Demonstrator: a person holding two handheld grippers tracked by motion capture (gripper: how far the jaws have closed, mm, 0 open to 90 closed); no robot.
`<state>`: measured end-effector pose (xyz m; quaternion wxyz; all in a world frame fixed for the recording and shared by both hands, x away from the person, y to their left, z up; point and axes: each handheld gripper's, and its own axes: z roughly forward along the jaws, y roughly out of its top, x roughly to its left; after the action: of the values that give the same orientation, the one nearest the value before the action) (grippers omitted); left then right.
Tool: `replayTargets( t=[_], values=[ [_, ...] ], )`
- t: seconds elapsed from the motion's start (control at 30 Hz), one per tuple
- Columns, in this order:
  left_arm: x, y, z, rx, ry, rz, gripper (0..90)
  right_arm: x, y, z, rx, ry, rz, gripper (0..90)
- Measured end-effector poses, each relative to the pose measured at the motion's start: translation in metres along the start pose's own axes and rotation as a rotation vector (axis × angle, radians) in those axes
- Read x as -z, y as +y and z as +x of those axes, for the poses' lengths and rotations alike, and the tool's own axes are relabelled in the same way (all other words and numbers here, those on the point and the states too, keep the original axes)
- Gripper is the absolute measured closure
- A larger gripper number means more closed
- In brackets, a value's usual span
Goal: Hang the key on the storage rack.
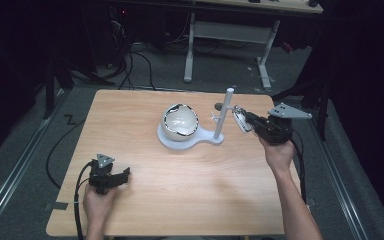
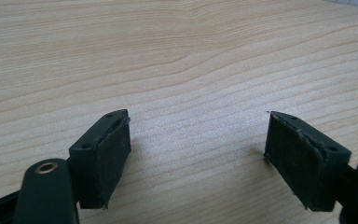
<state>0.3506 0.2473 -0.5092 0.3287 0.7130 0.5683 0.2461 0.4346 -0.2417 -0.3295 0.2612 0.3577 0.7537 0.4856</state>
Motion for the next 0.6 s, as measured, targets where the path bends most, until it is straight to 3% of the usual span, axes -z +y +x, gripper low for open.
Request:
replayTargets(
  t=[0.23,0.6],
  values=[
    [0.0,0.0,0.0,0.0,0.0,0.0,22.8,-0.009,-0.008,0.003,0.007,-0.002,0.031,86.5],
    [0.0,0.0,0.0,-0.001,0.001,0.001,22.8,-0.021,-0.022,0.001,-0.024,0.006,0.06,86.5]
  ],
)
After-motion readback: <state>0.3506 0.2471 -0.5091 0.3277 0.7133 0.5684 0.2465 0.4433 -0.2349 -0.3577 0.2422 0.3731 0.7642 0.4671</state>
